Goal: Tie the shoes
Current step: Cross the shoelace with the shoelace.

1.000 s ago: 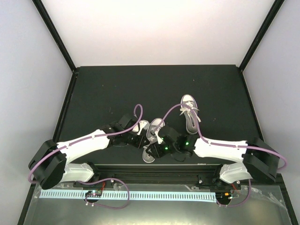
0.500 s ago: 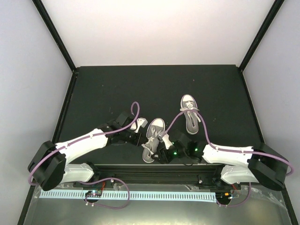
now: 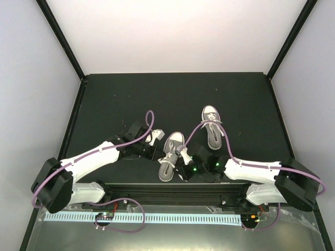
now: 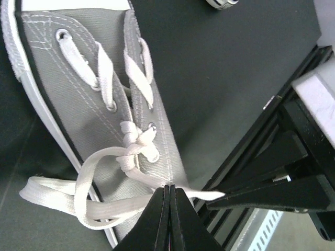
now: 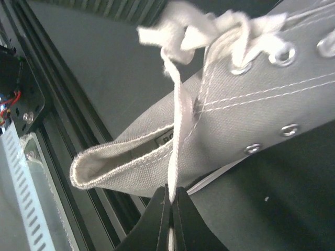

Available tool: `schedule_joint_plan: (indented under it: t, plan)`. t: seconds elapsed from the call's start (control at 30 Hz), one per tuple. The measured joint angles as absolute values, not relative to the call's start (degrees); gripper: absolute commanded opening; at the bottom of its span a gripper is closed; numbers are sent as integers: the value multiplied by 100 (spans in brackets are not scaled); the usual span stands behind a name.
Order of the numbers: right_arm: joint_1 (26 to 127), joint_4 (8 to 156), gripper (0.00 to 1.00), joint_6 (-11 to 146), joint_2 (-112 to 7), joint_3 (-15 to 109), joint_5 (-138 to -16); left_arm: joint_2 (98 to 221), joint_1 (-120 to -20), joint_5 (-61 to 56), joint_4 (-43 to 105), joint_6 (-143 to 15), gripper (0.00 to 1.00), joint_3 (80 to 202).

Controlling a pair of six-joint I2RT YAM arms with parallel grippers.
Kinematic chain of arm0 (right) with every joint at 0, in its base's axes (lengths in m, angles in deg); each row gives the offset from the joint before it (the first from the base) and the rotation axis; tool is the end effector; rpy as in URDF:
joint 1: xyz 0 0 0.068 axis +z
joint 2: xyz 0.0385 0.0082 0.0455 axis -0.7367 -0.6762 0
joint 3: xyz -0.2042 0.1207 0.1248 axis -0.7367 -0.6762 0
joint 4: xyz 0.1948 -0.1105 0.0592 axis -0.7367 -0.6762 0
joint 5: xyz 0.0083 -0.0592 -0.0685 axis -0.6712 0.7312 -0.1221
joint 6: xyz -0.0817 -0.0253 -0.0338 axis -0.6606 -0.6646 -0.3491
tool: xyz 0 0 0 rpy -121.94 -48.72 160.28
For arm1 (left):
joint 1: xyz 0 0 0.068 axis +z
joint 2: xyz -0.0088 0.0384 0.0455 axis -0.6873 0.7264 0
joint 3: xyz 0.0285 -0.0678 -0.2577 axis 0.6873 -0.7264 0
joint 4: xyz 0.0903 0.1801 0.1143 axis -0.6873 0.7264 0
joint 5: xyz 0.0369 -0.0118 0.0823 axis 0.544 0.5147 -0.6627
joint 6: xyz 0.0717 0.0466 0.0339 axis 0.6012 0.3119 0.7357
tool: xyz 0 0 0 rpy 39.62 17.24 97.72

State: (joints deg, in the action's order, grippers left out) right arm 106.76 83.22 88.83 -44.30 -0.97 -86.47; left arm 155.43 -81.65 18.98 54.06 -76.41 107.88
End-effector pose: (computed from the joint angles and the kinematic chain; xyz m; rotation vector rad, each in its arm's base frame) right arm 0.1041 0.2229 0.1434 -0.8510 2.4449 1.0184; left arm 0.1600 -0.1783 0.1795 0.5563 2.6080 -1.0625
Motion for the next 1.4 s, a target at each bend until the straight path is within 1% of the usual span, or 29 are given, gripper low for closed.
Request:
schedule_joint_plan:
  t: [0.2,0.43,0.57,0.73,0.9,1.07,1.13,1.17,1.27,1.33,1.4]
  plan:
    - [10412,7758,2,8926,-4273,255,-8454,15543,-8058,2296,5413,-7613,2,10812]
    - [10079,7231,2,8918,-4704,712,-8387,15543,-8008,2585,5417,-7512,1,10812]
    - [9907,6973,2,8843,-4741,909,-8341,15541,-7995,2720,5415,-7427,2,10810]
    - [9874,6960,2,8684,-4852,1298,-8387,15543,-7991,2888,5413,-7318,2,10707]
    - [9874,7113,2,8574,-5189,1490,-8741,15668,-7991,3046,5362,-7270,3,10556]
    - [9874,7157,2,8505,-5482,1495,-9106,15862,-7993,3094,5188,-7270,8,10425]
    - [9874,7164,2,8489,-5510,1495,-9171,15996,-8019,3098,5135,-7259,14,10421]
    - [9874,7168,2,8487,-5510,1495,-9189,16055,-8025,3096,5122,-7248,19,10416]
    - [9874,7172,2,8485,-5512,1495,-9235,16070,-8039,3037,5118,-7200,42,10386]
    - [9874,7170,2,8485,-5512,1495,-9246,15921,-8034,2926,5122,-7202,50,10357]
    - [9874,7170,2,8485,-5510,1495,-9248,15624,-7999,2812,5157,-7217,55,10333]
